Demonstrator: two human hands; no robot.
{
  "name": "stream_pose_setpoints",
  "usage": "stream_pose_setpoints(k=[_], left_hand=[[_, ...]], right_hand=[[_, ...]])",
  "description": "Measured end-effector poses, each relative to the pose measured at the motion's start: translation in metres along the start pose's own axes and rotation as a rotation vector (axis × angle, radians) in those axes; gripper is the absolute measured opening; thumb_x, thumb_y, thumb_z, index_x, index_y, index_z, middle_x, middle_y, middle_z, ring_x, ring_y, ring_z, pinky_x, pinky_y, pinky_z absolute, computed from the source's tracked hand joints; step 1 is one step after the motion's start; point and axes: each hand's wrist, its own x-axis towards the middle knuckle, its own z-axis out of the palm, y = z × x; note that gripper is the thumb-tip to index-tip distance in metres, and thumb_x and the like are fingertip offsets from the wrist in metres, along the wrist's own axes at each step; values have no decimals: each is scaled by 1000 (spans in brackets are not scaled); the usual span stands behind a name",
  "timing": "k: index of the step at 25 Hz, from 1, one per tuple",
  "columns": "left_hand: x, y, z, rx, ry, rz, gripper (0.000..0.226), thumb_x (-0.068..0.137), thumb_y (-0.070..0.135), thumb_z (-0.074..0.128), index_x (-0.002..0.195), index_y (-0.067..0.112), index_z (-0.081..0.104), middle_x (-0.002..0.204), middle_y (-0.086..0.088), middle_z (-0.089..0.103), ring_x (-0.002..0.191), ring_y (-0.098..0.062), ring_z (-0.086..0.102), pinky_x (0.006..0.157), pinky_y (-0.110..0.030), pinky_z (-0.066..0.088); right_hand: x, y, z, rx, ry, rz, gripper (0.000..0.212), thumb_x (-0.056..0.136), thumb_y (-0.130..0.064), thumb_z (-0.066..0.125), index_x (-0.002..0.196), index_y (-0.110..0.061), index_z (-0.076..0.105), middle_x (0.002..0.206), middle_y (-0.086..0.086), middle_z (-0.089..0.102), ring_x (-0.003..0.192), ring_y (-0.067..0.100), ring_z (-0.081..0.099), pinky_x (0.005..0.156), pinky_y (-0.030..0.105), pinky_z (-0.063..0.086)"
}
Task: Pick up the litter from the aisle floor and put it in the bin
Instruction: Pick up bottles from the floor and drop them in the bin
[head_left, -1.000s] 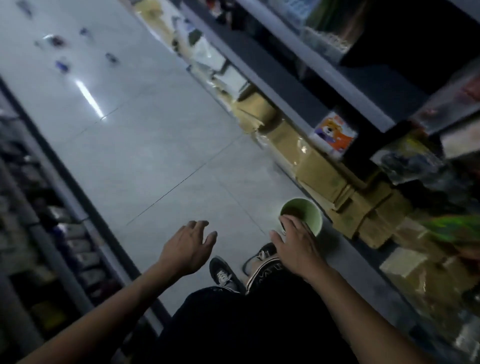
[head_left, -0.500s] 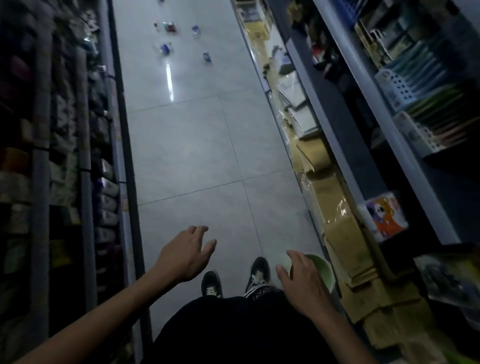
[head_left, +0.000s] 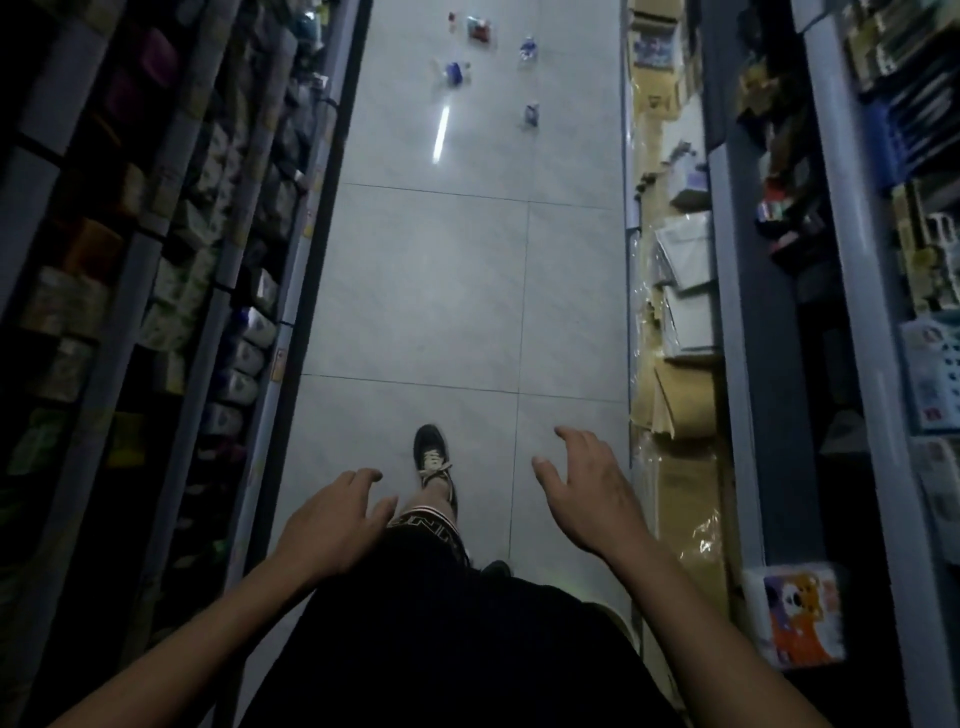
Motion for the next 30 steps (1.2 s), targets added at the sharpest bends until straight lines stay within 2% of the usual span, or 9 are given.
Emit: stream_pose_setpoints(k=[4,8,15,18,24,30], left_hand=[[71,4,-63,-14,8,7,58,101,57,38,149,24,42,149,0,50,129,-20,54,102,-40,46],[150,30,-131,58,10,126,59,101,58,34,149,24,41,149,1,50,130,-20,54,101,-41,48],[288,112,-235,128,7,231,59,101,59,34,148,25,41,148,2,51,126,-21,56,99,-42,49],[343,156,-264,138,15,246,59,102,58,33,148,24,42,148,1,51,125,-21,56,99,-42,49],[409,219,-308,69,43,143,57,102,58,34,147,24,45,145,0,54,125,-20,57,99,-41,48],[467,245,-345,-31,55,-8,59,100,60,35,146,25,45,144,0,56,125,-20,58,100,-42,49]], right_hand=[[68,-29,-28,17,6,45,63,101,-55,40,153,-20,35,152,-1,44,139,16,39,111,39,38],[114,-41,-51,11,10,105,62,100,-56,41,153,-24,34,151,-3,43,136,15,42,106,38,42],[196,-34,-105,111,50,253,63,99,-58,40,152,-24,35,152,-3,43,135,14,43,106,37,43],[257,-21,-135,128,61,253,59,100,-54,43,151,-25,36,152,-3,43,135,14,43,106,36,43],[400,-11,-231,85,6,116,58,102,-54,41,152,-24,35,153,-3,42,138,16,40,109,38,40],[550,-32,-322,43,4,-4,60,102,-53,41,152,-20,37,153,-1,44,139,18,41,112,41,39]])
